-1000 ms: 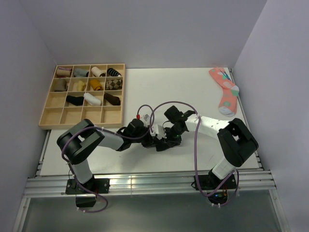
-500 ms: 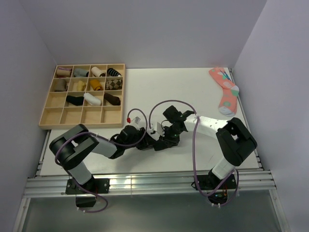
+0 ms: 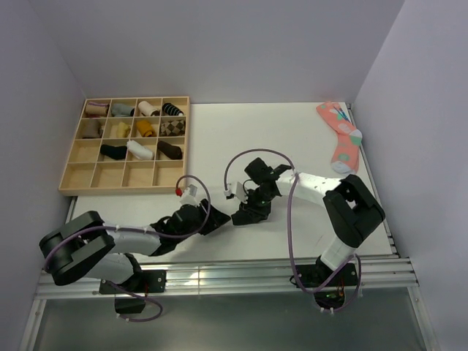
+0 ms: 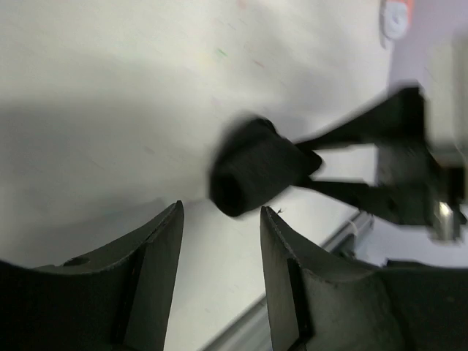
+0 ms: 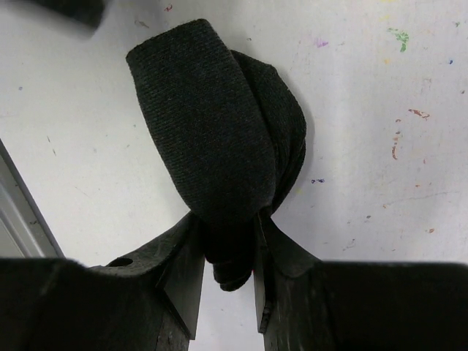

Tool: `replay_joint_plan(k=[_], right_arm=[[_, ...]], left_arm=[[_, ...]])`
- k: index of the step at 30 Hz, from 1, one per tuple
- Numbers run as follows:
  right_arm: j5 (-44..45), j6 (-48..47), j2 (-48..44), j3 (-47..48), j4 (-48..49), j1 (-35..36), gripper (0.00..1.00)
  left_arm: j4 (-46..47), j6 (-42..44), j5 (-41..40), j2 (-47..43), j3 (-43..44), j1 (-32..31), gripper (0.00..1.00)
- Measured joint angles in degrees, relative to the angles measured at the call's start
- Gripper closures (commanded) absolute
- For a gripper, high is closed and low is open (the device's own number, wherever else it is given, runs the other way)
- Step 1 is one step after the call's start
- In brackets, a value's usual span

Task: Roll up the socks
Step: Roll the sock at the center of the board.

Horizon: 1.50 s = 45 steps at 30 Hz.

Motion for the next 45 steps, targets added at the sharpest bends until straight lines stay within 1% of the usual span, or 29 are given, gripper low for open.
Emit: replay_joint_plan(k=[2,5,9,14,19,22,28,34,39,45], right_arm=[[0.11,0.9,0.57,0.59,-0.52,0.0,0.76],[0.15,2.16,1.49,1.57,-1.36,0.04,0.76],[0.15,3.82,2.69,2.86,-2.47,0.13,0.77],[0.13,5.22,3.34,3.54,-3.02,0.13,0.77],[-0.04,5.75,3.78,4.04,-3.56,0.11,0.77],[-0.55,5.97,4.13,4.46,-4.07,0.09,0.78],[-2.95,6.12,5.33,5.55,-5.51,0.07,0.78],[-7.91,4.07,7.04,6.75,-9.22,-0.15,0.77],[-11.1,1.73,7.56,6.78,-12.61,-0.17,0.77],[-12.68,0.22,7.76,6.78,-15.15,-0.17,0.77]], left_arm=[[0.11,-1.53,-3.8,-1.36,0.11,-3.87,0.48],[-0.17,-4.55,-9.7,-0.74,0.98,-9.99,0.47],[-0.59,-9.51,-16.79,4.33,4.13,-15.06,0.45],[1.81,-16.72,-24.57,11.37,6.14,-19.74,0.43],[7.23,-22.1,-29.55,17.57,8.66,-21.49,0.44],[9.31,-25.42,-32.11,19.82,9.18,-22.34,0.44],[5.97,-32.94,-37.73,20.46,10.23,-24.85,0.44],[3.74,-38.56,-40.52,20.63,10.51,-26.08,0.44],[3.78,-41.13,-41.46,21.2,10.51,-26.49,0.45],[4.02,-41.68,-41.42,21.59,10.51,-26.71,0.47]])
